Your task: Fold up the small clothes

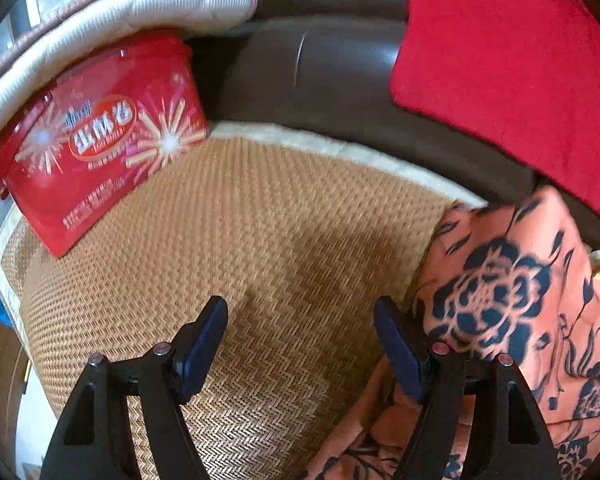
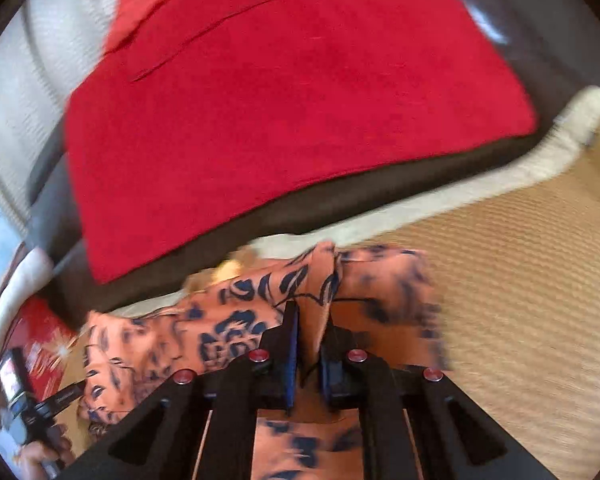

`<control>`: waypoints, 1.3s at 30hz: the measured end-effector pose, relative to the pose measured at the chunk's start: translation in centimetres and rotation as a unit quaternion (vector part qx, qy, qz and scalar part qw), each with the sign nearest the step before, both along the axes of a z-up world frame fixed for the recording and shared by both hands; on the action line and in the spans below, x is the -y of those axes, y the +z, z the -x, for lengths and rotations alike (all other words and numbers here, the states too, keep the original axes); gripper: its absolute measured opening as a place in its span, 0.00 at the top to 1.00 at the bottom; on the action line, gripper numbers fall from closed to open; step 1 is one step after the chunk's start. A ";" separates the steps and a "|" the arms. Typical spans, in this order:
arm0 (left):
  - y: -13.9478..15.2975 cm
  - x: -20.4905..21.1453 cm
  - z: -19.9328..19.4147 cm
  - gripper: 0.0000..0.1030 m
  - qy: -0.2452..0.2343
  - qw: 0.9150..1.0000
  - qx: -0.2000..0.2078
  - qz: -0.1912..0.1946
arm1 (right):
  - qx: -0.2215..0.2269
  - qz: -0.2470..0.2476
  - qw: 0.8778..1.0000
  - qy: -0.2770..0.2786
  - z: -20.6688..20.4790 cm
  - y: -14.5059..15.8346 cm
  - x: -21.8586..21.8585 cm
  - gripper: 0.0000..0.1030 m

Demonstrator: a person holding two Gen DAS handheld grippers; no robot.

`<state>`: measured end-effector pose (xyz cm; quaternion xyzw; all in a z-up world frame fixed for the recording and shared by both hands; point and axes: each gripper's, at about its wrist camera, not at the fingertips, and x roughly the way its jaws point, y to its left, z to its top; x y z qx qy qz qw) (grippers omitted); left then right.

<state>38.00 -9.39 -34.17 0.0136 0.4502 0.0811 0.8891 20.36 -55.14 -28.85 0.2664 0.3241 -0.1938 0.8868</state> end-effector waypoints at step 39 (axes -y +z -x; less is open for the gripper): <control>-2.2 7.2 2.6 0.00 -0.209 0.973 -0.096 0.003 | 0.003 -0.027 0.988 0.153 0.8 -0.4 -5.4 0.27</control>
